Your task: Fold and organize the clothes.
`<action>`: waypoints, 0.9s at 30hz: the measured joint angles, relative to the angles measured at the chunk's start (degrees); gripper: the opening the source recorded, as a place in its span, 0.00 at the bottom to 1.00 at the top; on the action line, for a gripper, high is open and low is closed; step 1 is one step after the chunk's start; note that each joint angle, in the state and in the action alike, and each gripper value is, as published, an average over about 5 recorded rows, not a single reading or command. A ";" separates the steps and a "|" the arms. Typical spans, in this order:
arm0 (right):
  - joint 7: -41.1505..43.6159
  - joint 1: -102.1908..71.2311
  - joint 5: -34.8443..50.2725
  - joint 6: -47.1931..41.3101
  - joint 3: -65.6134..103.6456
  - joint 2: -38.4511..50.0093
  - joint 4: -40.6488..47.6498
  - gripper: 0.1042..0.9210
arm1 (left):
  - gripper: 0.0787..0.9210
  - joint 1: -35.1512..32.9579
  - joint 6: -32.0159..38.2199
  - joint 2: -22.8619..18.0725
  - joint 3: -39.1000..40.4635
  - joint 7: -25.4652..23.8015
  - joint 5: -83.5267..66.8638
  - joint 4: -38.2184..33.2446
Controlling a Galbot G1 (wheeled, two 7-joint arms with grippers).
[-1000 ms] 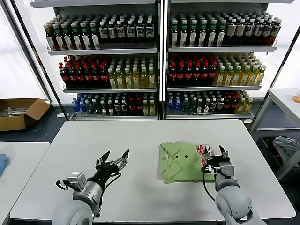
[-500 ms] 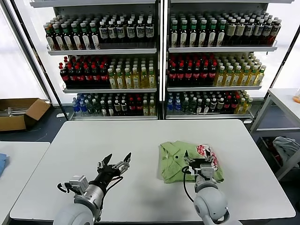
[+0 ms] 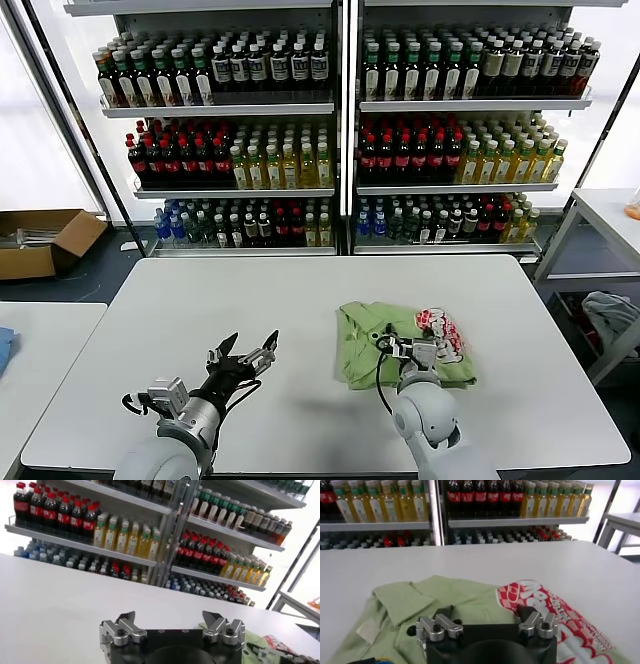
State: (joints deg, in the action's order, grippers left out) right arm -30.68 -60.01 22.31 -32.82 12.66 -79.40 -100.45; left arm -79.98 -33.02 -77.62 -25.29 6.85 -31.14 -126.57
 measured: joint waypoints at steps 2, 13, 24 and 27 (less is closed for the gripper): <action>-0.10 0.12 0.86 -0.01 0.10 -0.02 0.22 0.88 | 0.88 0.01 0.00 -0.02 -0.02 0.00 0.03 0.05; 0.95 -1.25 4.04 -0.39 1.21 2.39 -6.91 0.88 | 0.88 0.24 -0.02 -0.46 0.82 -0.29 0.91 1.05; 2.75 -5.79 4.02 -0.35 6.19 6.81 -16.59 0.88 | 0.88 0.28 1.58 -1.52 0.90 -0.32 3.68 0.59; 4.37 -7.48 3.08 -0.05 8.76 8.42 -18.09 0.88 | 0.88 0.15 3.38 -1.77 0.38 -0.55 5.39 0.61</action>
State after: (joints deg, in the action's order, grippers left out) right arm -26.31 -67.49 25.39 -32.87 21.42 -70.97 -118.54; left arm -79.83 -29.64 -79.38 -24.91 6.31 -25.75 -125.96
